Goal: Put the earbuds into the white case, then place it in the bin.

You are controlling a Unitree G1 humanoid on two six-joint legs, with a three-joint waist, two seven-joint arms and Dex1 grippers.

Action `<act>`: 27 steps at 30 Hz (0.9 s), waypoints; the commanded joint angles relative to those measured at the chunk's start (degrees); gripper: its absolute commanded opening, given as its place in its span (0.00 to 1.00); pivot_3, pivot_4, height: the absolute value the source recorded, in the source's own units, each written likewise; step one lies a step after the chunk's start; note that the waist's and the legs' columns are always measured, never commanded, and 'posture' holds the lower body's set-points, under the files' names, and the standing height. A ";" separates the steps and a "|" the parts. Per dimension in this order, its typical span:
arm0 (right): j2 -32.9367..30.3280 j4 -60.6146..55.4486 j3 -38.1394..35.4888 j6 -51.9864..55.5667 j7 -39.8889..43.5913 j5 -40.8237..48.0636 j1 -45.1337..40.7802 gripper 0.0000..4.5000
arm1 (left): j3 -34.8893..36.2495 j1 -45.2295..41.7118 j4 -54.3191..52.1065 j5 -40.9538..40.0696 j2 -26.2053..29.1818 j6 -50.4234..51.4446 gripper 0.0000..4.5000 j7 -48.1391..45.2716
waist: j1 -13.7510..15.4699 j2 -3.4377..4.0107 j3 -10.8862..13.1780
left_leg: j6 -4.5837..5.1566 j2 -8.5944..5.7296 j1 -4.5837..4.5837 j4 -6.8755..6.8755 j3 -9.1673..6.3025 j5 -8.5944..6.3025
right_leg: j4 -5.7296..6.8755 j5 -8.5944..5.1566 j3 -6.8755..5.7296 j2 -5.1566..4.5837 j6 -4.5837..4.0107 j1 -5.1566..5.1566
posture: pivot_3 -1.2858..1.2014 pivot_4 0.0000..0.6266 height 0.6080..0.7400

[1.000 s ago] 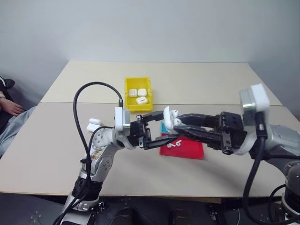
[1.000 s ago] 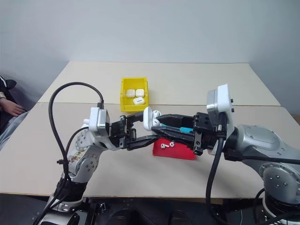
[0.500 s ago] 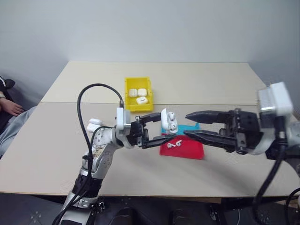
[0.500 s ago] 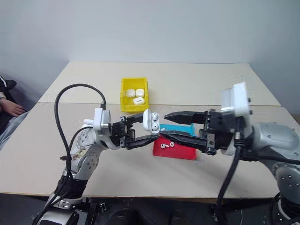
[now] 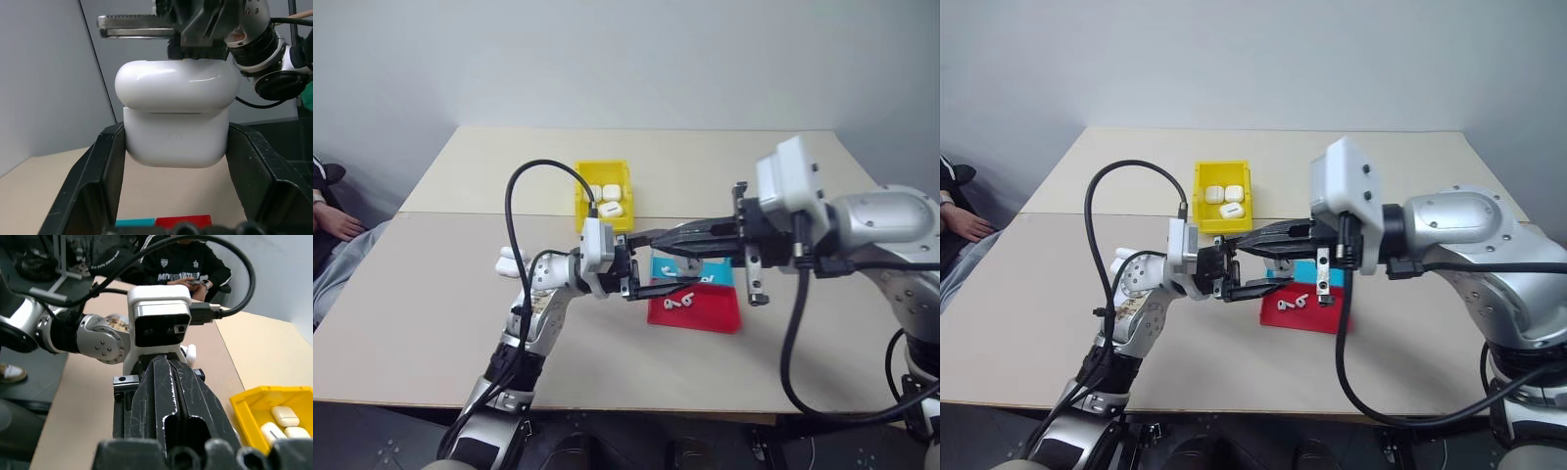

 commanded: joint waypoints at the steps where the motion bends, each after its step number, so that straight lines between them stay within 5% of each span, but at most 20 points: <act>1: 0.76 0.56 0.93 -1.74 0.97 -3.38 -2.39 0.01 | -0.01 -1.61 -0.75 0.13 -0.19 -1.51 0.62 -0.74 | -0.01 0.00 0.00 | 0.00 0.00 0.00 0.01 0.03 0.00 | 0.00 0.00 0.00 0.00 0.00 0.00 | 0.52 0.24 1.00; 11: -3.95 1.44 0.63 -4.04 6.30 -10.04 2.03 0.01 | 1.09 -0.37 -3.53 -1.26 0.37 -0.87 0.62 0.08 | 0.03 0.00 0.00 | 0.00 0.00 -0.01 0.02 0.06 0.00 | 0.01 0.00 -0.01 -0.01 0.00 0.00 | 0.52 0.24 1.00; 19: -2.32 0.86 -6.26 -2.75 4.90 -4.43 0.78 0.01 | 1.27 -0.49 -1.71 0.09 0.23 -2.09 0.62 1.14 | -0.04 0.00 0.00 | 0.00 0.01 -0.01 0.06 0.05 0.00 | 0.02 0.00 -0.01 -0.01 0.00 0.00 | 0.52 0.24 1.00; 23: -2.07 0.30 -10.76 -2.39 2.17 -2.61 1.80 0.01 | 1.80 -1.15 0.82 6.57 0.06 -3.91 0.62 8.62 | 0.03 0.00 0.00 | 0.00 0.01 -0.01 0.06 0.04 0.00 | 0.03 0.00 -0.02 -0.01 0.00 0.02 | 0.52 0.24 1.00; 27: -1.27 -0.47 -14.80 -0.52 -4.39 -2.78 6.62 0.01 | 2.29 -8.05 9.55 21.06 -1.23 -3.41 0.62 27.28 | 0.71 -0.07 0.02 | 0.01 -0.02 -0.01 0.11 0.08 -0.01 | 0.02 0.02 -0.11 -0.02 0.01 0.09 | 0.52 0.24 1.00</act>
